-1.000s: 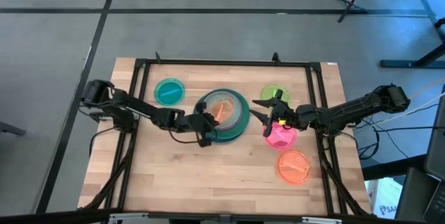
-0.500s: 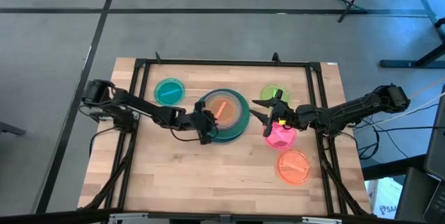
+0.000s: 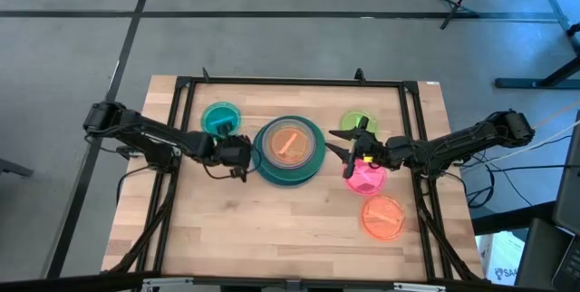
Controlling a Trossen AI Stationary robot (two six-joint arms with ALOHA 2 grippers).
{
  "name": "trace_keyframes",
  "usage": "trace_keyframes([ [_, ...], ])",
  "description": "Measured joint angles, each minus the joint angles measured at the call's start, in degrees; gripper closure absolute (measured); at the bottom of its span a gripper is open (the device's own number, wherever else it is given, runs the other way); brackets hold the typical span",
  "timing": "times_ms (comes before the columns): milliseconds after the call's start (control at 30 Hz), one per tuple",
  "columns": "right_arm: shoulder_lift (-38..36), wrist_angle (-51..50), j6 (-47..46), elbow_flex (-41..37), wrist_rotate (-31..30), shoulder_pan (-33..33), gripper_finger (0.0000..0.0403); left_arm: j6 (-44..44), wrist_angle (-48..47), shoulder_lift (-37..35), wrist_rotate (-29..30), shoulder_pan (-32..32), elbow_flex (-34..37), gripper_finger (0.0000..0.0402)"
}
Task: Stack plastic plates
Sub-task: Stack the blue plate on top of the orange plate
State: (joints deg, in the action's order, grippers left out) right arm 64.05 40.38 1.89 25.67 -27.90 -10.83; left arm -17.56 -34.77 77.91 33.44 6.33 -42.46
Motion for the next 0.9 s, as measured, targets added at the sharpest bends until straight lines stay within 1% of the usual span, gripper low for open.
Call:
trace_keyframes([
  [133,0.0,0.08,-0.06,0.0,0.0,-0.02,0.0226,0.43,-0.6,0.06,0.27,-4.01,4.13,0.0304],
  [300,0.0,0.17,-0.02,0.0,-0.09,0.09,0.0226,5.94,0.53,0.9,0.01,-10.02,7.92,0.0304],
  [533,0.62,0.32,-0.11,0.02,-0.03,1.27,0.0226,16.83,8.58,0.99,-1.53,-16.06,11.41,0.0304],
  [667,1.8,0.39,-0.07,0.02,-0.02,1.18,0.0226,20.73,13.01,0.98,-3.15,-19.07,13.1,0.0304],
  [800,1.88,0.85,0.07,0.02,-0.13,1.2,0.0226,21.18,16.23,0.99,-3.23,-21.74,14.25,0.0304],
  [900,1.88,1.69,0.07,0.02,-0.09,1.2,0.0226,21.23,17.65,0.96,-5.48,-23.8,15.34,0.0304],
])
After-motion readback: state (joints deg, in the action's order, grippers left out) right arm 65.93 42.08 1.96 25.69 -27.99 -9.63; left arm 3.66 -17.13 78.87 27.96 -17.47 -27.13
